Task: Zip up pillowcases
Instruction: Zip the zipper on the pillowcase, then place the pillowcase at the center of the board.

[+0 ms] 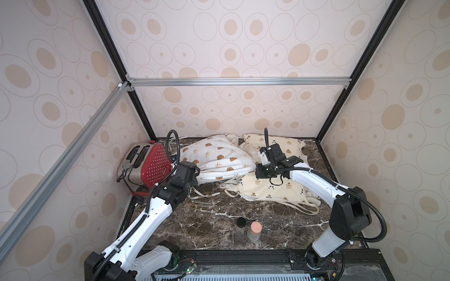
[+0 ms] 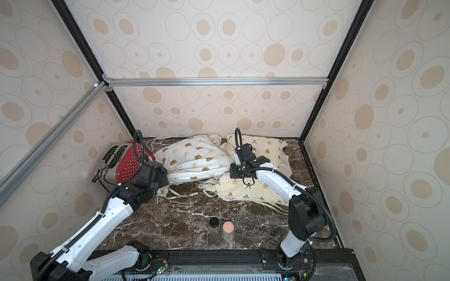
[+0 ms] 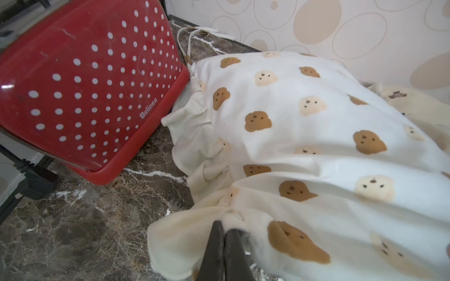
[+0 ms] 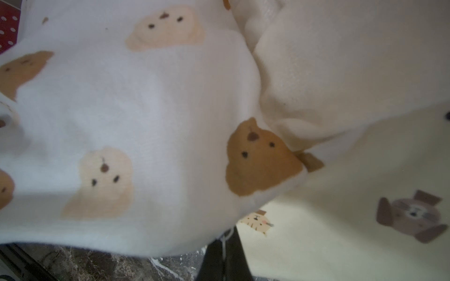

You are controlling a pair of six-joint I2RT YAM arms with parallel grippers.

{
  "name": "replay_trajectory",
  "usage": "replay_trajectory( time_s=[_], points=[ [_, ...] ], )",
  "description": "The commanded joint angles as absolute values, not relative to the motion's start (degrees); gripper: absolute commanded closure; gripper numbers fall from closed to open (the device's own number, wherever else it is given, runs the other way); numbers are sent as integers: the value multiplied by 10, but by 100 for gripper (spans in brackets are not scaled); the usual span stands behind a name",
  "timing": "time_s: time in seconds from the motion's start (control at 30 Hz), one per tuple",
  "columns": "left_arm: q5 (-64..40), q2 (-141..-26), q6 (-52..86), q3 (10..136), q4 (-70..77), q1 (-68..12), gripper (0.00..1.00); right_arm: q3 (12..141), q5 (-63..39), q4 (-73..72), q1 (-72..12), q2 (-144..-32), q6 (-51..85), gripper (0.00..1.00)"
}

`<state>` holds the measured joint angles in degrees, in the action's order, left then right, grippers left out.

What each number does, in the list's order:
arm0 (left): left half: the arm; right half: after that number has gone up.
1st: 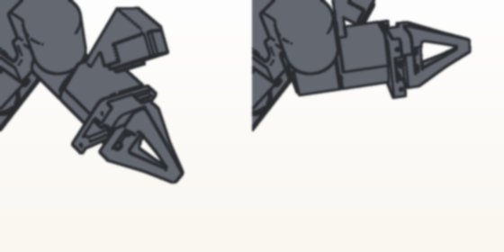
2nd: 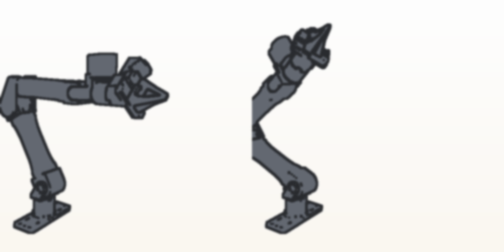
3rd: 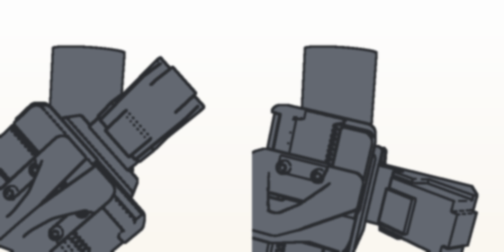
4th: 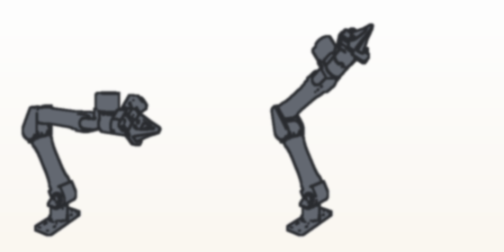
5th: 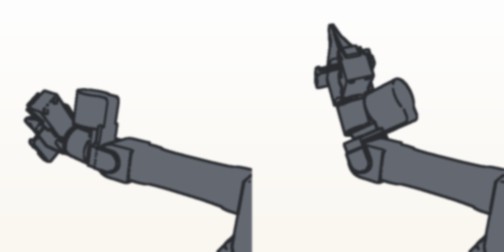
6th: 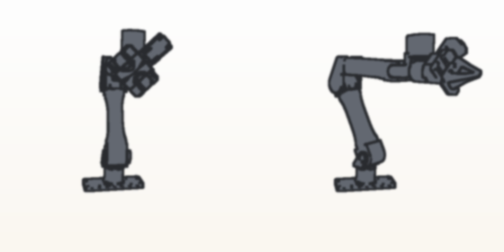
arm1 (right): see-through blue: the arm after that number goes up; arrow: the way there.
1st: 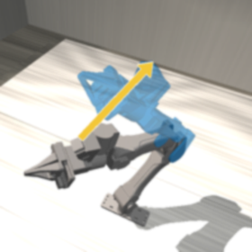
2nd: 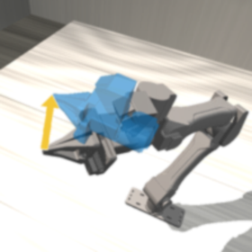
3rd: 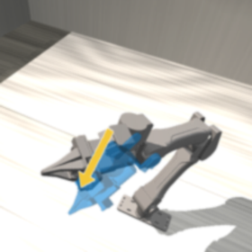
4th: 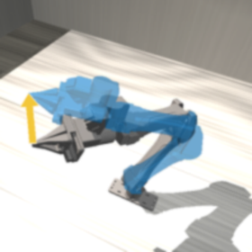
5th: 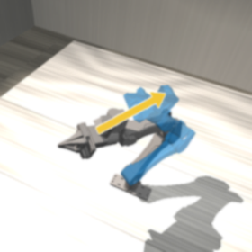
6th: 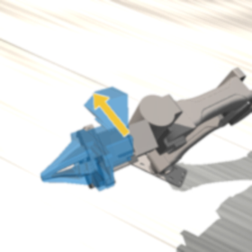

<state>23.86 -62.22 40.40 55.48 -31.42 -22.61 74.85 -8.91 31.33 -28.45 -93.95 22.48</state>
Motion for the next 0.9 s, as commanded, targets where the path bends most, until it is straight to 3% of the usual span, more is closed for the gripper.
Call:
replay_trajectory(
  time_s=[0.0, 0.53, 0.87],
  points=[
    [241, -651, 379, 604, -299, -192, 100, 735, -110, 320, -312, -926, 248, 100],
    [161, -779, 321, 706, -260, -66, 100, 778, -148, 279, -457, -1015, 312, 100],
    [183, -794, 347, 684, -270, -53, 100, 821, -141, 242, -525, -1095, 347, 100]
  ],
)
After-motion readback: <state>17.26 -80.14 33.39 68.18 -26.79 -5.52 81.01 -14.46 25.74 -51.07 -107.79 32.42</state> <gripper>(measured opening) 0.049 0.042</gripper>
